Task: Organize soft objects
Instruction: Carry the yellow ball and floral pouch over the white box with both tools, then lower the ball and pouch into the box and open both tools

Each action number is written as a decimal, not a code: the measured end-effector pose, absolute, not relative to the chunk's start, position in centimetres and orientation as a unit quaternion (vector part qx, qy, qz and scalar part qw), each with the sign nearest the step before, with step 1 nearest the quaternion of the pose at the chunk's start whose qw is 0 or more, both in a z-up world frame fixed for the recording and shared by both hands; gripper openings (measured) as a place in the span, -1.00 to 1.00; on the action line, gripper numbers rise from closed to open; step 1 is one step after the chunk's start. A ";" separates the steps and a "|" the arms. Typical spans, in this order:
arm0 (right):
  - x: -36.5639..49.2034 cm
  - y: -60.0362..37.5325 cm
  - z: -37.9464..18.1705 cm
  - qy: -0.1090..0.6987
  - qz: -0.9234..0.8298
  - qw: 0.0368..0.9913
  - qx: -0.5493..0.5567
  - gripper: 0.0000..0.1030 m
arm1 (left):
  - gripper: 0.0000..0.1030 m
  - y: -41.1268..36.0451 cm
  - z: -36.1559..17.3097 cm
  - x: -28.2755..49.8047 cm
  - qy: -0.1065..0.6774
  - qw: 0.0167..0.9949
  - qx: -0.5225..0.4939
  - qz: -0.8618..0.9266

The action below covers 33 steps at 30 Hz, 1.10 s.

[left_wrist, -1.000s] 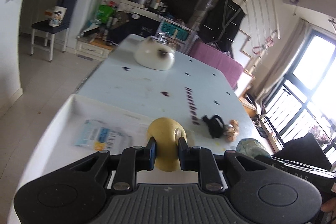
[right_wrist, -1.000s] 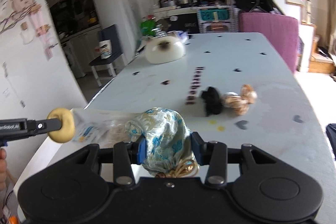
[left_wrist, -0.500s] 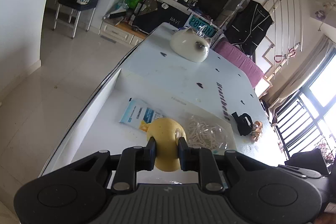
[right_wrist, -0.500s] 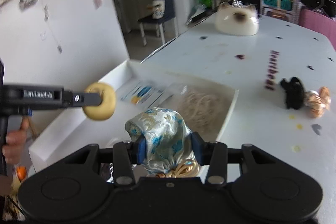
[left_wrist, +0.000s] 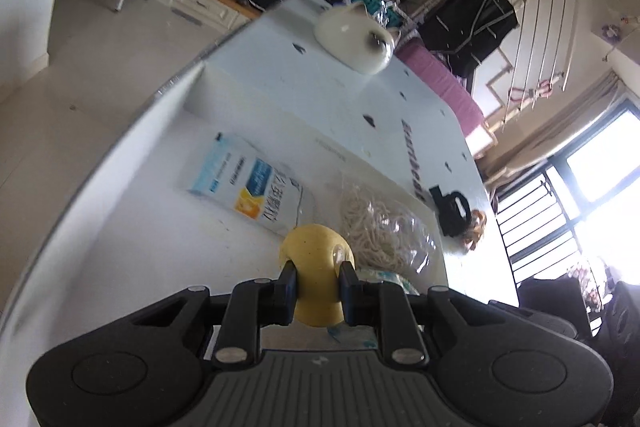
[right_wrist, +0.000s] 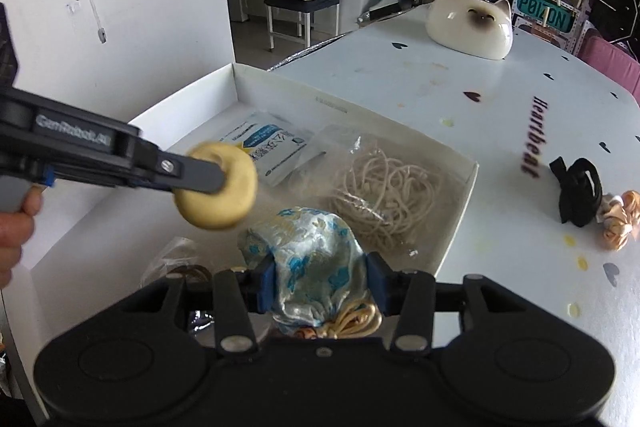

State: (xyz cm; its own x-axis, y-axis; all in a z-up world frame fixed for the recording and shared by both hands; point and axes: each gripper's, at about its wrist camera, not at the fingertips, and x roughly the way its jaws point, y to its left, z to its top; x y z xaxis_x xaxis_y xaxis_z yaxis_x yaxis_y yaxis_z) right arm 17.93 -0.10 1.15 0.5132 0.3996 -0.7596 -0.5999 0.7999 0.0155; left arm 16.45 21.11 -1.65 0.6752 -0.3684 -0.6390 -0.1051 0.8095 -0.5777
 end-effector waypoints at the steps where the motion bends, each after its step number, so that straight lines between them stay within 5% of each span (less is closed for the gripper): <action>1: 18.0 -0.1 1.1 0.396 0.292 0.861 -0.127 -0.08 | -0.56 20.9 -1.9 16.7 0.400 0.864 -0.295 -0.076; 13: 17.8 0.3 1.1 0.368 0.291 0.865 -0.179 0.02 | -0.41 19.3 -2.0 16.5 0.408 0.889 -0.200 -0.063; 14: 17.7 0.3 1.1 0.369 0.289 0.865 -0.179 0.02 | -0.10 19.0 -1.9 16.5 0.407 0.893 -0.186 -0.054; 17: 17.8 0.1 1.1 0.368 0.284 0.867 -0.181 0.05 | 0.25 18.5 -1.6 16.2 0.399 0.908 -0.130 -0.014; 25: 17.6 -0.8 1.8 0.364 0.293 0.871 -0.155 0.26 | 0.24 19.2 -1.4 15.9 0.392 0.907 -0.152 -0.018; 33: 17.1 -1.8 2.8 0.360 0.300 0.875 -0.123 0.25 | 0.24 19.7 -0.2 15.2 0.373 0.912 -0.166 -0.020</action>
